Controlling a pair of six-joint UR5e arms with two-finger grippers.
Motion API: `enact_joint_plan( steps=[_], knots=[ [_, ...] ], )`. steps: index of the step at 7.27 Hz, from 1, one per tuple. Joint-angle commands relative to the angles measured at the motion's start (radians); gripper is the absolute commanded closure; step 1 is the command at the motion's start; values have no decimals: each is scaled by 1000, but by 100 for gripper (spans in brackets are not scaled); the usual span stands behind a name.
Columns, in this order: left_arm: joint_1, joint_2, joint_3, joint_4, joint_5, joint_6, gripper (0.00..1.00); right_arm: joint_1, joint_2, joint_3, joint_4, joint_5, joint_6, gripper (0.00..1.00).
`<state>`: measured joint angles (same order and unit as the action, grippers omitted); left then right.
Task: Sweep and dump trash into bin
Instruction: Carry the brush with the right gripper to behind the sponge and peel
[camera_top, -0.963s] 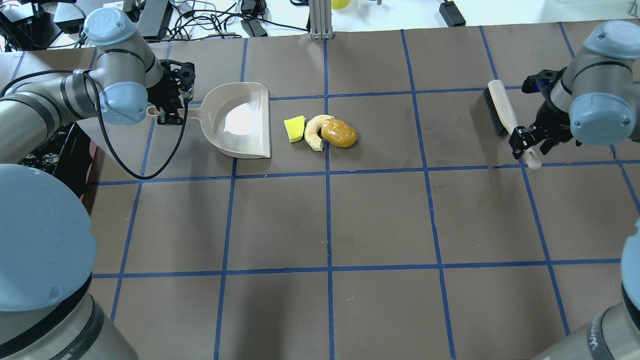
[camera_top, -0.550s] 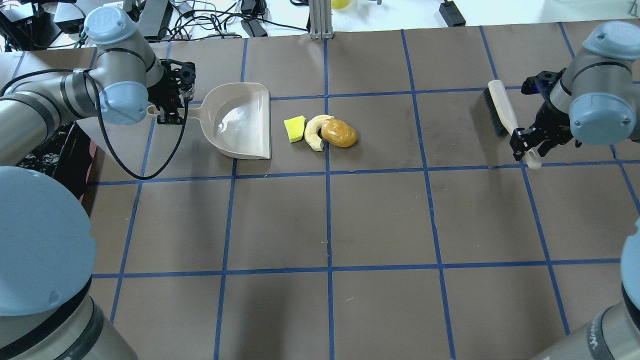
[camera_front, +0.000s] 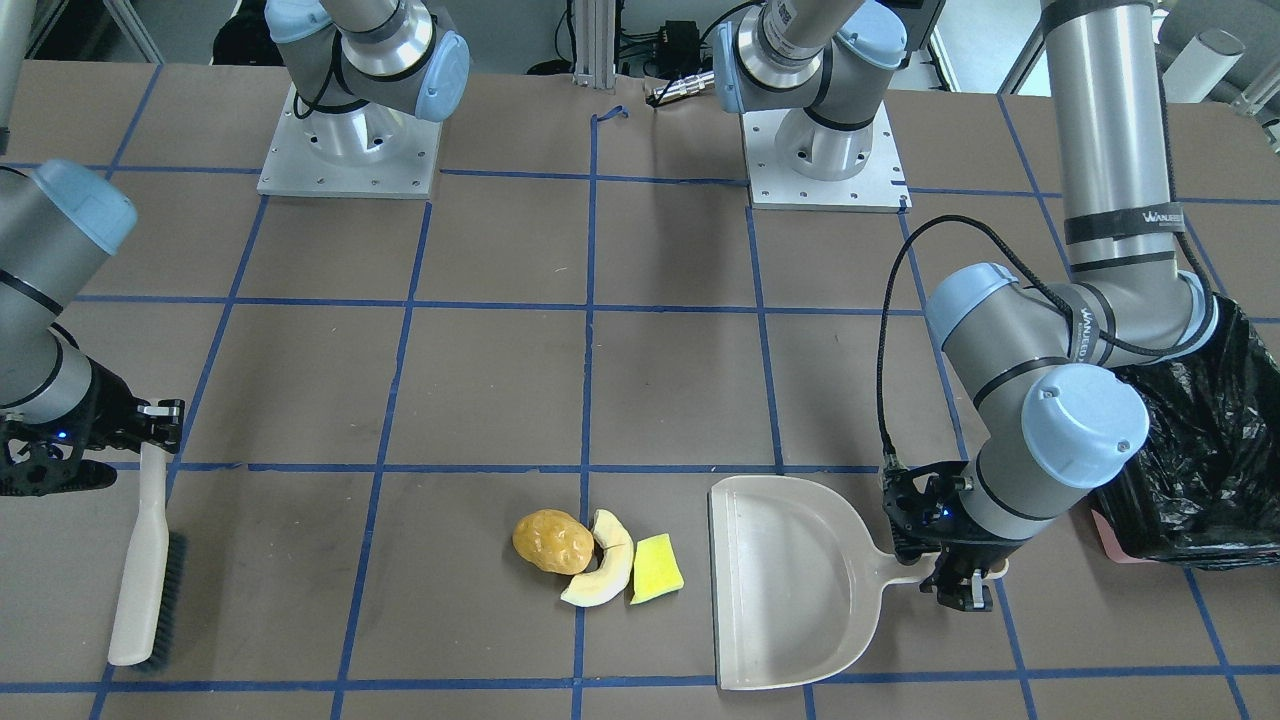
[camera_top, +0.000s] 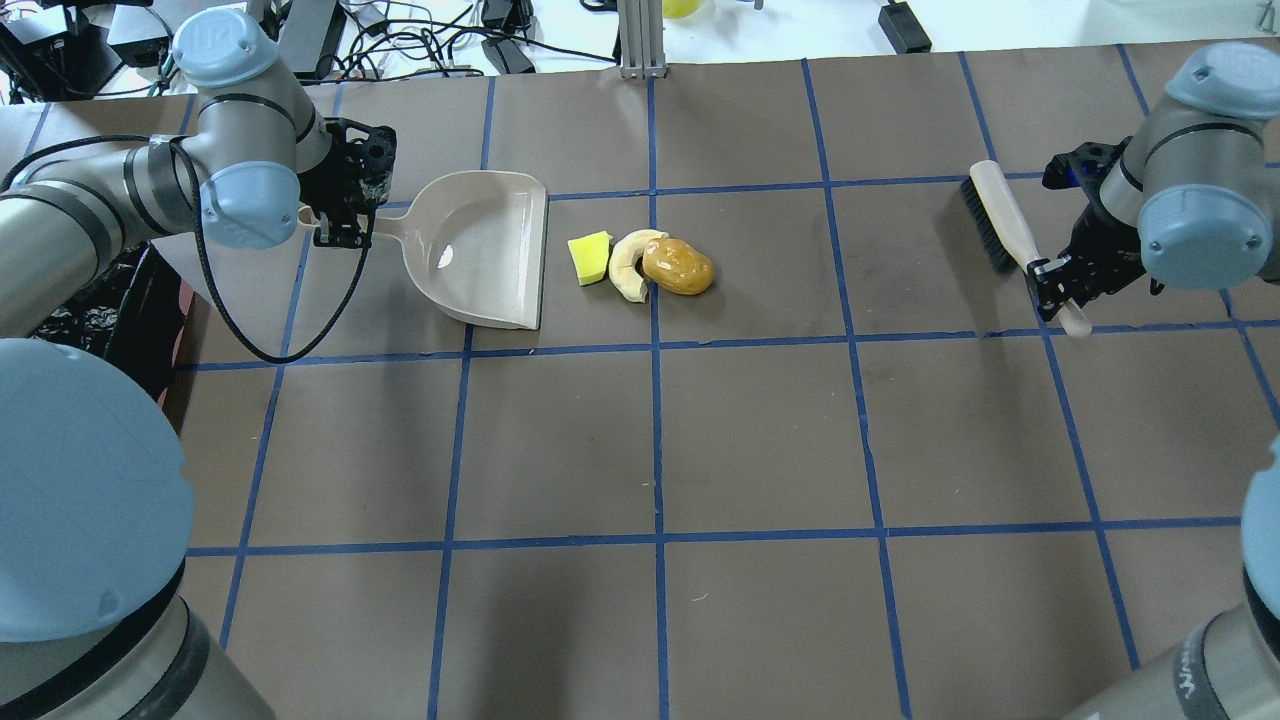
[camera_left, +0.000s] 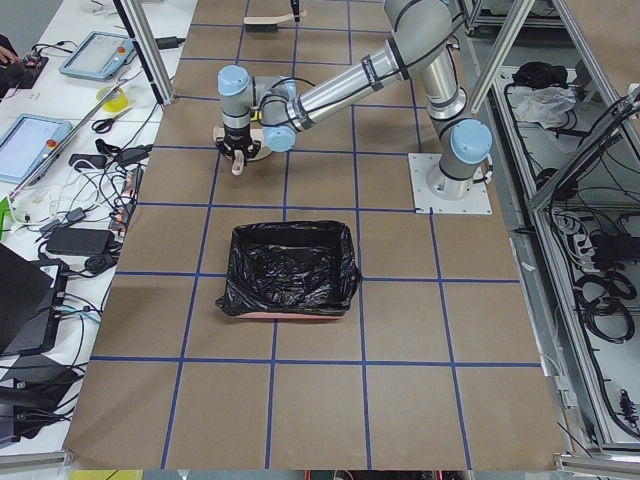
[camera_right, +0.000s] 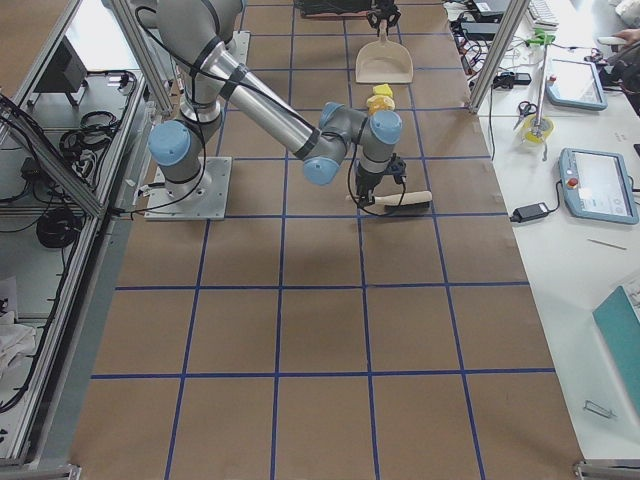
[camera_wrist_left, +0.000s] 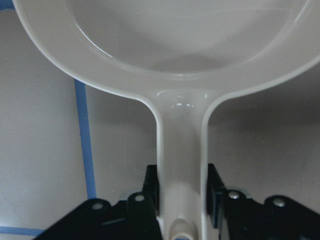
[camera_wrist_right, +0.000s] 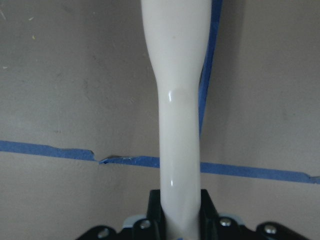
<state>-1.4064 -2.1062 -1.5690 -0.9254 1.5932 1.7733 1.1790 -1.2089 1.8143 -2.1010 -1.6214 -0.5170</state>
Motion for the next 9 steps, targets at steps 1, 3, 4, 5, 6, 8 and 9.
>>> enact_joint_plan(
  steps=[1,3,4,5,6,8,9],
  knots=[
    [0,-3,3,-6,1,14,100,4,-3,-7,-1,2,0,100],
    [0,-8,3,-9,7,14,100,27,-18,-23,4,18,32,100],
    [0,-6,4,-9,30,14,100,72,-21,-29,12,47,129,100],
    [0,-9,4,-9,30,14,100,143,-27,-30,12,48,203,100],
    [0,-9,3,-9,30,12,100,203,-41,-30,10,49,239,100],
    [-2,-12,4,-9,28,14,100,330,-50,-30,50,107,456,100],
    [-2,-12,4,-9,28,12,100,381,-50,-30,59,129,574,100]
  ],
)
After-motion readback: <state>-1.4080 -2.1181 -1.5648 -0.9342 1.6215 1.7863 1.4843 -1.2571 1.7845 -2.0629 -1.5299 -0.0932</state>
